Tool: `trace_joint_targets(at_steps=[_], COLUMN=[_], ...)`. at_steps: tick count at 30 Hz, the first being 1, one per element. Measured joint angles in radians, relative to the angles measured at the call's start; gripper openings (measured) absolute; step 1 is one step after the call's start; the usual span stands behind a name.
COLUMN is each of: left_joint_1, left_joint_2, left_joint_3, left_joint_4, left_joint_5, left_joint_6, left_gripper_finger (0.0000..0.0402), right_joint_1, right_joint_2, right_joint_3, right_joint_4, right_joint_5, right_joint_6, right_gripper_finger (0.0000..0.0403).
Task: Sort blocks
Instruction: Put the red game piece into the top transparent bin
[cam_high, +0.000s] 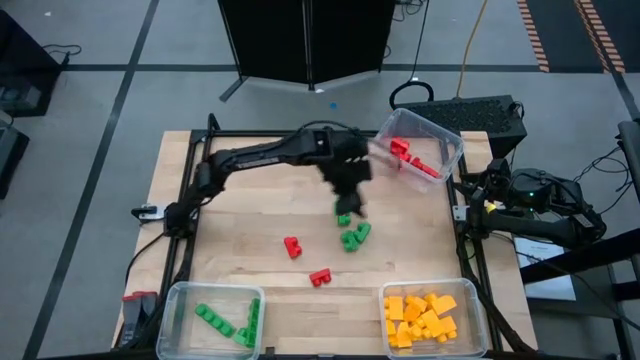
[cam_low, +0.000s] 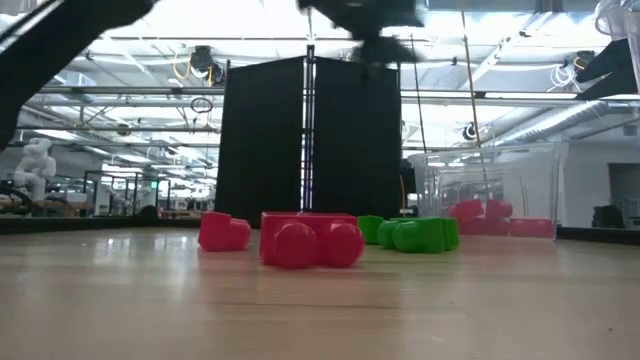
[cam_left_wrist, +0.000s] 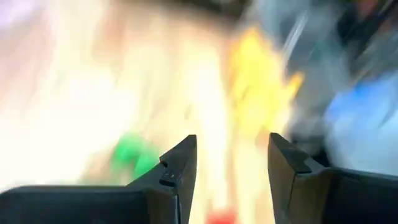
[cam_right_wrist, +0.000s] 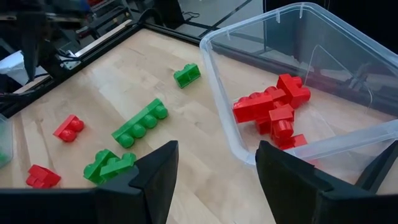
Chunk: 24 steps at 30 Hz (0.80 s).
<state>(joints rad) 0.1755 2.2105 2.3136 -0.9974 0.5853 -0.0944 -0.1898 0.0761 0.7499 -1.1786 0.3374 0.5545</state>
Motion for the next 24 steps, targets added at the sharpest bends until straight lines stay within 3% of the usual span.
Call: trace_joint_targets(at_steps=[5, 10, 17, 20, 24], left_joint_1=[-0.045, -0.103, -0.178, -0.199, -0.214], left_joint_2=[-0.056, -0.083, -0.129, -0.179, -0.283], left_joint_3=[0.001, 0.0, -0.129, -0.255, -0.481], left_joint_4=[-0.417, -0.547, -0.549, -0.523, -0.371], left_joint_5=[-0.249, -0.274, -0.276, -0.285, -0.349], left_joint_6=[0.239, 0.358, 0.427, 0.441, 0.444], left_gripper_finger=[0.0121, 0.0121, 0.0121, 0.0121, 0.0121], right_joint_1=[0.0, 0.0, 0.0, 0.0, 0.0], right_joint_2=[0.0, 0.0, 0.0, 0.0, 0.0], right_joint_3=[0.0, 0.0, 0.0, 0.0, 0.0], right_joint_4=[0.0, 0.0, 0.0, 0.0, 0.0], right_joint_5=[-0.001, 0.0, -0.004, -0.004, -0.004], right_joint_6=[-0.015, -0.016, 0.007, 0.01, 0.01], right_gripper_finger=[0.0208, 0.0208, 0.0208, 0.0208, 0.0208])
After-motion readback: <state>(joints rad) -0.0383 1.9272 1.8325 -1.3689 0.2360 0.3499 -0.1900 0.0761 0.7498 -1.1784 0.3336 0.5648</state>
